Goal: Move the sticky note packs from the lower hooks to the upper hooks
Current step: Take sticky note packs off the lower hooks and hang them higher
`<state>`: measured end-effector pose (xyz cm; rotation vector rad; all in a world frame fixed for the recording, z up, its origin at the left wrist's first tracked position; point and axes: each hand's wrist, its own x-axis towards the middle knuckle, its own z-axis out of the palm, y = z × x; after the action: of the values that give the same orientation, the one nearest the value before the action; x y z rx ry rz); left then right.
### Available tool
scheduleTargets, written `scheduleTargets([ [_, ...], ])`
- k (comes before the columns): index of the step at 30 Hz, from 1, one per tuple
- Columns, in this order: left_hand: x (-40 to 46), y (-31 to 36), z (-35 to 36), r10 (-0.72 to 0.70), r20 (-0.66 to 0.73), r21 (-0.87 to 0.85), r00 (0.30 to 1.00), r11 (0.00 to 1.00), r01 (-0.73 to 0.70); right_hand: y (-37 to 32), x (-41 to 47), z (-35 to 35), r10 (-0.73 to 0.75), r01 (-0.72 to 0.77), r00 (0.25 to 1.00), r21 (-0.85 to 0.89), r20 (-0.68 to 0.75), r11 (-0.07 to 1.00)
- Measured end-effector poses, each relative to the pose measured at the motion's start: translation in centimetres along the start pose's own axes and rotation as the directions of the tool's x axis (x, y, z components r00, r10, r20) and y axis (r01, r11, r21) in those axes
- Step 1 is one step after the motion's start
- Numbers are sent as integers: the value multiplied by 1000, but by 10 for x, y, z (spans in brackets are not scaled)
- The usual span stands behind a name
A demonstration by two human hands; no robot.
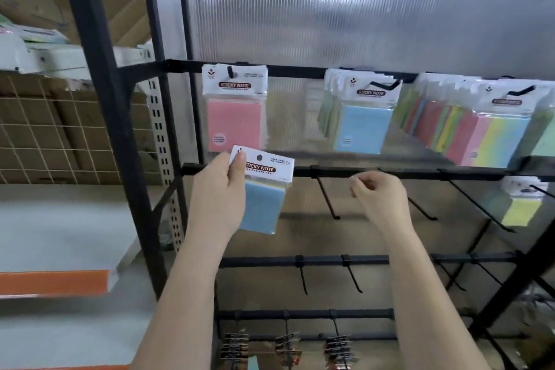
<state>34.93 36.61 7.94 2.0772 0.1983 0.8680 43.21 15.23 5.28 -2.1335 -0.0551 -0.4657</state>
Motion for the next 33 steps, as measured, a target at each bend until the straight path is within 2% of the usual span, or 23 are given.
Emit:
scheduleTargets([
  [3,1,25,23,59,2,-34,998,998,-59,28,6,-17,19,-11,998,-127,64,992],
  [8,9,71,56,168,17,-112,986,980,-165,62,12,-43,82,-63,993,-215,80,975],
  [11,17,93,73,209,-19,-189,978,960,-208,74,16,-52,146,-93,977,-304,155,948],
  [13,22,107,83,253,-59,-189,966,947,-260,80,14,-53,127,-53,973,-347,194,936],
  [19,34,130,105,290,-124,-262,949,913,-313,85,6,-57,33,45,963,-280,266,959],
  [29,39,140,120,266,-133,-269,955,917,-293,87,6,-63,-14,84,953,-220,303,972],
  [33,33,141,123,275,-94,-295,957,911,-290,87,6,-64,-34,106,951,-221,307,970],
])
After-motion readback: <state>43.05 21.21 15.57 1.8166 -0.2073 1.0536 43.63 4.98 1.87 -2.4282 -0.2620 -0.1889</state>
